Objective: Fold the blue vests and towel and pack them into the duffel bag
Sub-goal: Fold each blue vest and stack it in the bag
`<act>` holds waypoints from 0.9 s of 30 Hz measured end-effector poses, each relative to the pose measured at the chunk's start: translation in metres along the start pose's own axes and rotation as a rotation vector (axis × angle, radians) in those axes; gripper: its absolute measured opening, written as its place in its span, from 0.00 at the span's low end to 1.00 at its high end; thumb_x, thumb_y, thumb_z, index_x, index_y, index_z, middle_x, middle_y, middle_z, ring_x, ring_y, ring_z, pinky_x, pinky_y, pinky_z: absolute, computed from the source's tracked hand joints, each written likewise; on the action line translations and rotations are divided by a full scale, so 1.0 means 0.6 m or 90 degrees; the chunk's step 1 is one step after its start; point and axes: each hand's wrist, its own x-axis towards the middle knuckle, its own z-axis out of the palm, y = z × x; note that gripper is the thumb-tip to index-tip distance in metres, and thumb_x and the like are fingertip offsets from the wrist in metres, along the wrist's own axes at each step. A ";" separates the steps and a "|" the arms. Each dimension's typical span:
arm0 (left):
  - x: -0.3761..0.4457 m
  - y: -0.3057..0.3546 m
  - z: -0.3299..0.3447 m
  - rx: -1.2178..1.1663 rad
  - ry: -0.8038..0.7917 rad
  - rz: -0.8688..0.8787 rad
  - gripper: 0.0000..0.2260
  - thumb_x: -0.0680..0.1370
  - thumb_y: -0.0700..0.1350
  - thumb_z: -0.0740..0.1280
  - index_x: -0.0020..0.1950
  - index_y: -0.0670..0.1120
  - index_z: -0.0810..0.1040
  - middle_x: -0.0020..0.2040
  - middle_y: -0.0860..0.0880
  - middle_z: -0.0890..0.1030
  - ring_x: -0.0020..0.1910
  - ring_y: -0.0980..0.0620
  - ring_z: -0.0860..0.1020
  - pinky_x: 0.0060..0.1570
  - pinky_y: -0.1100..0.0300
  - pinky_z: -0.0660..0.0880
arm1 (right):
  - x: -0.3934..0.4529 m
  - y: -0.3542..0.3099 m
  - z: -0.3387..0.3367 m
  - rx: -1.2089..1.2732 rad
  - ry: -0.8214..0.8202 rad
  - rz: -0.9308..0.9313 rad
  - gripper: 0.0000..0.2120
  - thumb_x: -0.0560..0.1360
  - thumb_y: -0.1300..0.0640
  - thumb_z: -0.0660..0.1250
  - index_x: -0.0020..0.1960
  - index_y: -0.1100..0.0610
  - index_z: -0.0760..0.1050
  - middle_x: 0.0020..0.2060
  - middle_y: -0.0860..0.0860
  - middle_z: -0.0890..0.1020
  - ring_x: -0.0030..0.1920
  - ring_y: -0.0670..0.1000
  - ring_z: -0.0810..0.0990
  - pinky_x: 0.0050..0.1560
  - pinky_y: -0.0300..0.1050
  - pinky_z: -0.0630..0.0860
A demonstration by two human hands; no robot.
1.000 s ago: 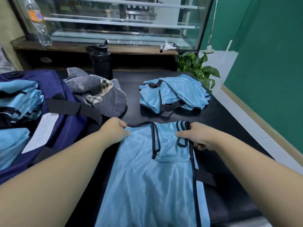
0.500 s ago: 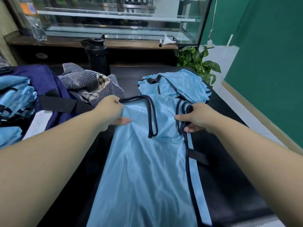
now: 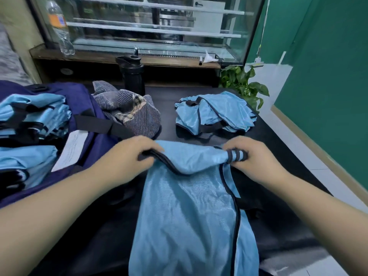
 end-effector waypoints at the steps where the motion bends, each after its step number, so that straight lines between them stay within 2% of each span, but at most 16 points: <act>1: -0.013 0.005 0.001 0.026 -0.023 0.030 0.11 0.72 0.45 0.66 0.54 0.51 0.82 0.51 0.52 0.82 0.50 0.60 0.76 0.54 0.71 0.67 | -0.012 0.004 -0.001 -0.019 -0.018 -0.025 0.15 0.65 0.71 0.75 0.45 0.54 0.80 0.44 0.45 0.81 0.46 0.42 0.78 0.49 0.33 0.72; 4: -0.053 0.009 0.017 0.117 -0.085 0.099 0.17 0.70 0.50 0.59 0.52 0.51 0.83 0.50 0.53 0.83 0.52 0.60 0.74 0.54 0.70 0.67 | -0.051 0.002 -0.001 -0.076 -0.075 -0.053 0.16 0.64 0.69 0.73 0.48 0.53 0.81 0.46 0.40 0.80 0.49 0.40 0.78 0.53 0.33 0.72; 6: -0.072 0.003 0.031 0.200 -0.111 0.121 0.17 0.69 0.51 0.58 0.50 0.56 0.83 0.50 0.53 0.83 0.53 0.60 0.75 0.53 0.67 0.70 | -0.073 0.000 0.003 -0.096 -0.127 -0.056 0.14 0.66 0.61 0.67 0.50 0.52 0.80 0.48 0.39 0.79 0.52 0.39 0.77 0.56 0.34 0.71; 8: -0.086 -0.003 0.040 0.261 -0.153 0.130 0.17 0.69 0.53 0.57 0.50 0.59 0.83 0.50 0.54 0.83 0.55 0.52 0.80 0.51 0.61 0.77 | -0.089 -0.001 0.005 -0.111 -0.177 -0.025 0.17 0.66 0.54 0.64 0.54 0.51 0.80 0.52 0.40 0.79 0.56 0.40 0.76 0.60 0.36 0.70; 10: -0.092 -0.006 0.040 0.296 -0.204 0.117 0.17 0.70 0.56 0.57 0.51 0.62 0.82 0.52 0.53 0.82 0.57 0.44 0.80 0.50 0.52 0.80 | -0.101 -0.003 0.004 -0.128 -0.220 0.020 0.19 0.68 0.58 0.66 0.59 0.47 0.78 0.58 0.39 0.76 0.61 0.39 0.74 0.65 0.36 0.68; 11: -0.092 -0.006 0.040 0.306 -0.219 0.114 0.17 0.70 0.56 0.57 0.52 0.62 0.81 0.54 0.53 0.82 0.60 0.42 0.79 0.52 0.50 0.79 | -0.105 -0.006 0.002 -0.137 -0.241 0.033 0.22 0.70 0.60 0.66 0.62 0.46 0.76 0.60 0.36 0.73 0.63 0.38 0.71 0.67 0.32 0.64; 12: -0.092 0.000 0.038 0.303 -0.238 0.102 0.19 0.70 0.55 0.56 0.54 0.62 0.81 0.57 0.53 0.80 0.64 0.42 0.75 0.57 0.49 0.77 | -0.108 -0.008 0.001 -0.148 -0.269 0.041 0.24 0.71 0.61 0.65 0.65 0.46 0.74 0.61 0.34 0.70 0.65 0.37 0.68 0.67 0.28 0.58; 13: -0.091 0.008 0.035 0.287 -0.252 0.094 0.22 0.69 0.56 0.53 0.57 0.62 0.80 0.62 0.55 0.77 0.71 0.44 0.69 0.65 0.49 0.70 | -0.110 -0.009 0.001 -0.158 -0.304 0.048 0.25 0.71 0.60 0.63 0.67 0.45 0.73 0.62 0.31 0.67 0.66 0.36 0.65 0.67 0.25 0.55; 14: -0.087 0.016 0.035 0.257 -0.255 0.088 0.27 0.67 0.57 0.49 0.60 0.63 0.78 0.68 0.58 0.71 0.76 0.48 0.59 0.73 0.51 0.59 | -0.111 -0.012 -0.001 -0.162 -0.336 0.056 0.26 0.70 0.58 0.60 0.67 0.44 0.72 0.61 0.28 0.66 0.65 0.36 0.64 0.67 0.26 0.54; 15: -0.082 0.023 0.036 0.232 -0.260 0.063 0.32 0.65 0.59 0.44 0.61 0.63 0.77 0.70 0.62 0.64 0.77 0.53 0.50 0.75 0.55 0.48 | -0.110 -0.015 -0.003 -0.150 -0.345 0.060 0.27 0.68 0.56 0.57 0.66 0.43 0.73 0.60 0.26 0.66 0.64 0.37 0.65 0.67 0.29 0.57; 16: -0.075 0.031 0.039 0.213 -0.261 0.039 0.35 0.63 0.61 0.41 0.62 0.63 0.76 0.71 0.64 0.60 0.77 0.56 0.45 0.74 0.59 0.41 | -0.107 -0.016 -0.005 -0.116 -0.317 0.059 0.27 0.66 0.54 0.54 0.63 0.42 0.75 0.58 0.25 0.70 0.62 0.40 0.68 0.66 0.31 0.60; 17: -0.065 0.041 0.045 0.191 -0.245 0.027 0.35 0.64 0.63 0.40 0.63 0.61 0.76 0.71 0.63 0.59 0.77 0.57 0.45 0.72 0.62 0.39 | -0.102 -0.019 -0.006 -0.071 -0.262 0.066 0.25 0.66 0.53 0.53 0.58 0.42 0.78 0.54 0.28 0.75 0.58 0.42 0.70 0.63 0.32 0.63; 19: -0.040 0.065 0.068 0.151 -0.185 0.025 0.28 0.73 0.64 0.46 0.66 0.57 0.73 0.74 0.58 0.61 0.77 0.56 0.51 0.72 0.64 0.44 | -0.076 -0.017 -0.004 -0.025 -0.112 0.118 0.16 0.72 0.55 0.56 0.50 0.44 0.80 0.45 0.36 0.80 0.52 0.44 0.72 0.54 0.29 0.65; 21: -0.014 0.084 0.101 0.138 -0.158 0.013 0.21 0.80 0.57 0.54 0.72 0.53 0.66 0.75 0.55 0.60 0.76 0.55 0.53 0.74 0.60 0.47 | -0.031 -0.013 0.007 -0.067 -0.024 0.187 0.12 0.76 0.59 0.60 0.53 0.49 0.79 0.47 0.40 0.80 0.53 0.46 0.73 0.52 0.32 0.65; 24: 0.008 0.098 0.151 0.149 -0.169 -0.025 0.22 0.82 0.55 0.53 0.76 0.52 0.58 0.77 0.55 0.54 0.77 0.55 0.47 0.75 0.53 0.41 | 0.036 -0.007 0.030 -0.055 -0.034 0.262 0.16 0.77 0.57 0.63 0.65 0.53 0.73 0.60 0.47 0.77 0.62 0.47 0.73 0.57 0.36 0.66; 27: 0.008 0.087 0.183 0.126 -0.176 -0.044 0.23 0.82 0.58 0.49 0.77 0.55 0.55 0.78 0.56 0.50 0.77 0.57 0.42 0.75 0.51 0.37 | 0.082 -0.008 0.053 0.037 -0.124 0.311 0.25 0.76 0.58 0.64 0.72 0.53 0.65 0.65 0.48 0.74 0.64 0.48 0.72 0.58 0.37 0.66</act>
